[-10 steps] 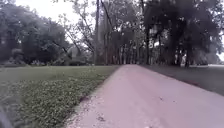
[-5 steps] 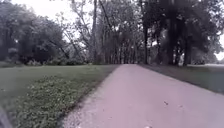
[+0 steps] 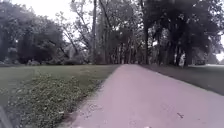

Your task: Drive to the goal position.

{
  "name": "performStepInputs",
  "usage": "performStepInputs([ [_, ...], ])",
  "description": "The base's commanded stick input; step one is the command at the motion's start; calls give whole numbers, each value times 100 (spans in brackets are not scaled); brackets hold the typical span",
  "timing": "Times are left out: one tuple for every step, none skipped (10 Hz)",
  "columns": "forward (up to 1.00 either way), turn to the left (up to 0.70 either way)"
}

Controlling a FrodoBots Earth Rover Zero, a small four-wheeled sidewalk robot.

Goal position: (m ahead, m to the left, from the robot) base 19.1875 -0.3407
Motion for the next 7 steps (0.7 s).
performStepInputs([
  [70, 0],
  [70, 0],
  [70, 0],
  [70, 0],
  [70, 0],
  [70, 0],
  [70, -1],
])
